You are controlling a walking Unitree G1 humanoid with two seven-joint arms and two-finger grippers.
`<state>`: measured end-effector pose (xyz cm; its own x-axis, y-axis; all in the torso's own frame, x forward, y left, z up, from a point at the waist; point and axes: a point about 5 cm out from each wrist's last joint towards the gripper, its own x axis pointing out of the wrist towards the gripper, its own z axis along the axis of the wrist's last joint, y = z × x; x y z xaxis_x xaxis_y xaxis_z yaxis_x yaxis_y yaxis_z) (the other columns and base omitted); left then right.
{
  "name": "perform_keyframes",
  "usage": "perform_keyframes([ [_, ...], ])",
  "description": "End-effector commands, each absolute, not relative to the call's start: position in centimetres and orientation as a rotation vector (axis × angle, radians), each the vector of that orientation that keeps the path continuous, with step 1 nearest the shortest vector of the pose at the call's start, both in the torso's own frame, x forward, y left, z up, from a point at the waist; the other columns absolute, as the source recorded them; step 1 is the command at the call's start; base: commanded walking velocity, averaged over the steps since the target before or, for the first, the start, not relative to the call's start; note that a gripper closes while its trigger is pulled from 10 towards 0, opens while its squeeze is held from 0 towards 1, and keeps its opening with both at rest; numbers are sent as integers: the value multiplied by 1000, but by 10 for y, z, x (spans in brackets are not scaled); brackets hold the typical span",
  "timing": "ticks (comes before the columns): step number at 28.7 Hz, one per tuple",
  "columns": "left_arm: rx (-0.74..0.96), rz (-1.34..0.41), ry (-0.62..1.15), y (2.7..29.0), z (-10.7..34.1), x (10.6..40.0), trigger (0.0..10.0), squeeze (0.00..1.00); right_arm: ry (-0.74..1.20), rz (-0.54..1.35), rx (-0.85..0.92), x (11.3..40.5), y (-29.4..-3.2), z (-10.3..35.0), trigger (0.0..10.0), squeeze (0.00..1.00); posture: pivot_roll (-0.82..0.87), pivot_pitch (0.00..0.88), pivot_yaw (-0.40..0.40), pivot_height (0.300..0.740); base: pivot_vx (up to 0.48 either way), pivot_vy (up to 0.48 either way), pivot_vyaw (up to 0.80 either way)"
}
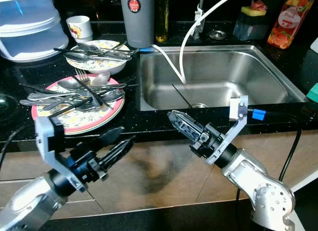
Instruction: Kitchen organization
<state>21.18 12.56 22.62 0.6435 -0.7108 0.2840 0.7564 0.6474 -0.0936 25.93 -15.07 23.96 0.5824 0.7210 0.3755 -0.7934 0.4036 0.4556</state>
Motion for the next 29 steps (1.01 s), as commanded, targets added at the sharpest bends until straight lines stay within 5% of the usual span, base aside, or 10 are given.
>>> perform_keyframes([
  [1, -141, -804, -214, 125, 226, 219, 10000, 0, -130, 891, 615, 268, -150, 240, 10000, 0, 21, 145, -3, 740, 0, 0, 0],
  [8, 46, -481, -279, 148, 247, 258, 10000, 0, -171, 678, 475, 299, -147, 250, 10000, 0, 23, 135, -4, 740, 0, 0, 0],
  [24, 149, -306, -351, 155, 280, 290, 10000, 0, -282, 496, 362, 328, -144, 269, 10000, 0, 21, 140, -8, 740, 0, 0, 0],
  [25, 132, -204, -266, 164, 277, 304, 10000, 275, -280, 497, 334, 333, -141, 269, 10000, 0, 24, 142, -12, 740, 0, 0, 0],
  [26, 132, -204, -266, 164, 277, 304, 10000, 275, -280, 497, 334, 333, -141, 269, 10000, 0, 24, 142, -12, 740, 0, 0, 0],
  [27, 96, -138, -218, 170, 275, 314, 10000, 1000, -278, 504, 315, 336, -138, 268, 10000, 0, 24, 142, -12, 740, 0, 0, 0],
  [29, 81, -116, -195, 172, 273, 317, 10000, 1000, -278, 508, 310, 337, -137, 268, 10000, 0, 24, 142, -12, 740, 0, 0, 0],
])
